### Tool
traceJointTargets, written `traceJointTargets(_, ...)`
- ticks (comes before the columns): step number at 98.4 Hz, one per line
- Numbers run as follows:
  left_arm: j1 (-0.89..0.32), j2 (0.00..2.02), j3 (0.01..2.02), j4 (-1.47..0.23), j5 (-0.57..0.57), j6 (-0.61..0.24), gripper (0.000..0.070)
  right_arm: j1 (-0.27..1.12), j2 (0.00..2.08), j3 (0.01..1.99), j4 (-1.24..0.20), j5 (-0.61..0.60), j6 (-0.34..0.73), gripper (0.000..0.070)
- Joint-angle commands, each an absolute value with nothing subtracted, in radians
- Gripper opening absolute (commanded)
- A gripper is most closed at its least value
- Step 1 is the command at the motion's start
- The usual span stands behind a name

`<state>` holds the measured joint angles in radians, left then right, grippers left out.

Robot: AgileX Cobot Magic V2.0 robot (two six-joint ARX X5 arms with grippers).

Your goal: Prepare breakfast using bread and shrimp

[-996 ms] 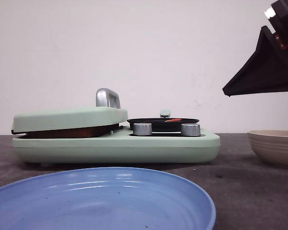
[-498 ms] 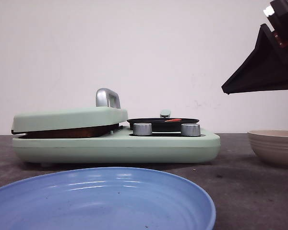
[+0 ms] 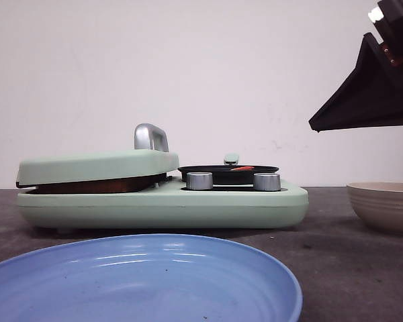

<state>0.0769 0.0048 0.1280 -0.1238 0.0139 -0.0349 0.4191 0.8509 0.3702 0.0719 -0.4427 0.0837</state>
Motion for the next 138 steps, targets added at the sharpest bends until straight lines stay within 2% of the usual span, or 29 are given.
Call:
traceJointTargets(1, 0.108, 0.003, 0.091, -0.097, 0.047, 0.068, 0.0, 0.426, 0.854, 0.379, 0.082, -0.444, 0.093, 0.0)
traceJointTargets(10, 0.136, 0.003, 0.016, -0.041, 0.063, 0.067, 0.0, 0.426, 0.854, 0.379, 0.082, -0.443, 0.094, 0.0)
traceJointTargets(23, 0.139, 0.003, 0.014, -0.189, 0.081, 0.091, 0.0, 0.426, 0.854, 0.379, 0.082, -0.444, 0.094, 0.0)
traceJointTargets(29, 0.137, 0.003, 0.014, -0.186, 0.074, 0.126, 0.0, 0.426, 0.854, 0.379, 0.082, -0.444, 0.093, 0.0)
traceJointTargets(44, 0.125, 0.003, 0.014, -0.186, 0.094, 0.102, 0.0, 0.426, 0.854, 0.379, 0.082, -0.443, 0.094, 0.0)
traceJointTargets(118, 0.12, 0.003, 0.014, -0.181, 0.105, 0.101, 0.0, 0.429, 0.822, 0.379, 0.073, -0.442, 0.093, 0.0)
traceJointTargets(125, 0.119, 0.003, 0.014, -0.181, 0.105, 0.101, 0.0, 0.426, 0.764, 0.379, 0.035, -0.397, 0.092, 0.0)
traceJointTargets(138, 0.119, 0.003, 0.014, -0.183, 0.105, 0.101, 0.0, 0.408, 0.611, 0.37, -0.119, -0.104, -0.013, 0.0)
